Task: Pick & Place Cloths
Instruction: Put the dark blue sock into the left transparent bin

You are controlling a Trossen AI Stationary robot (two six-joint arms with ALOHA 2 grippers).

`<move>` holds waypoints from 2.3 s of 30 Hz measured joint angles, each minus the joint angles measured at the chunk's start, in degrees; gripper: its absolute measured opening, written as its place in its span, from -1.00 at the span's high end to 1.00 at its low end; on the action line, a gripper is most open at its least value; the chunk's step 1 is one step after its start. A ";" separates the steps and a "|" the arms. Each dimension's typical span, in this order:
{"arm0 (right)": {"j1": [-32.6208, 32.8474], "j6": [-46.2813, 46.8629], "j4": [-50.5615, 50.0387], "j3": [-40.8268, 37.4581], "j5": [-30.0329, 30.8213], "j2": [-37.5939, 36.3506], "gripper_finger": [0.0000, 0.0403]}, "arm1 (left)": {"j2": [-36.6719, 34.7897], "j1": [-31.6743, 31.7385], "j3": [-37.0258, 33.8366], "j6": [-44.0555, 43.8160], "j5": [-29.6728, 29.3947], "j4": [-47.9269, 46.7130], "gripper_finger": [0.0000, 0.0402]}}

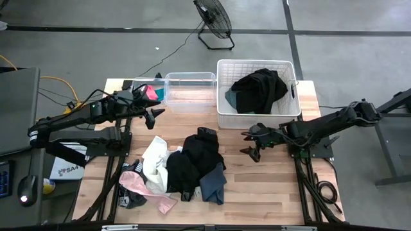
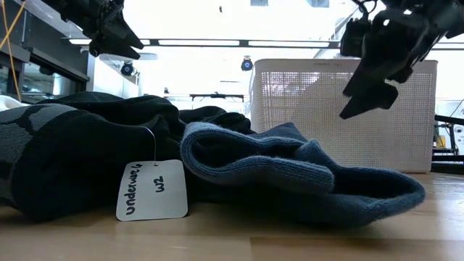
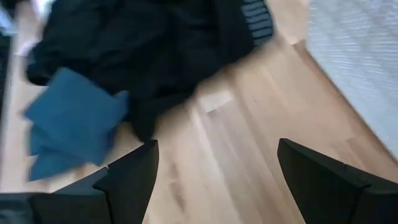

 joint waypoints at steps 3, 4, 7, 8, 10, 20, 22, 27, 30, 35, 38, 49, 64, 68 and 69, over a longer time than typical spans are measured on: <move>1.01 -0.06 0.06 0.00 -3.05 -1.72 -0.58 | 0.00 -0.01 0.00 0.01 0.04 -0.02 -0.03; 1.44 -0.13 0.06 0.00 -3.75 -2.31 -0.58 | 0.00 0.01 0.00 0.03 0.18 -0.04 -0.03; 3.32 -1.67 0.08 0.00 -4.36 -4.05 -0.58 | 0.00 0.01 0.00 1.27 1.66 -0.15 -0.03; 4.19 -2.34 0.16 0.00 -3.69 -4.42 -0.58 | 0.00 -0.01 0.00 1.89 2.68 -0.15 -0.03; 5.94 -3.24 0.30 0.00 -1.49 -5.13 -0.58 | 0.00 -0.01 0.00 2.57 5.11 -0.15 -0.03; 12.99 -6.63 6.06 0.02 6.58 -7.67 -0.58 | 0.02 -0.01 0.00 2.40 6.97 -0.17 -0.03; 13.10 -8.15 7.59 0.02 6.63 -8.65 -0.58 | 0.25 -0.01 0.00 2.13 7.01 -0.17 -0.03; 13.14 -10.28 9.72 0.04 6.22 -10.63 -0.58 | 1.69 -0.01 0.00 1.52 7.65 -0.20 -0.03; 13.14 -9.99 10.52 0.04 6.14 -11.01 -0.58 | 3.46 -0.01 0.00 1.50 9.28 -0.15 -0.03; 13.14 -7.58 10.59 0.04 5.82 -10.99 -0.58 | 6.63 -0.01 -0.02 1.96 12.89 -0.17 -0.03; 13.14 -7.90 10.44 0.04 5.72 -10.96 -0.58 | 8.24 -0.01 -0.02 2.57 15.84 -0.11 -0.03; 13.14 -7.76 10.46 0.04 5.74 -10.94 -0.58 | 12.41 -0.85 -0.02 2.62 20.74 0.00 -0.03; 13.30 -10.34 2.41 0.04 9.79 -15.98 -0.58 | 14.71 -15.67 0.00 2.73 9.58 3.74 -0.03; 13.74 -11.54 -0.08 0.04 12.21 -21.03 -0.58 | 14.79 -16.71 -0.01 2.40 8.91 3.78 -0.03; 13.99 -12.22 -0.16 0.04 12.21 -22.32 -0.58 | 15.08 -17.00 0.00 1.94 8.62 3.93 -0.03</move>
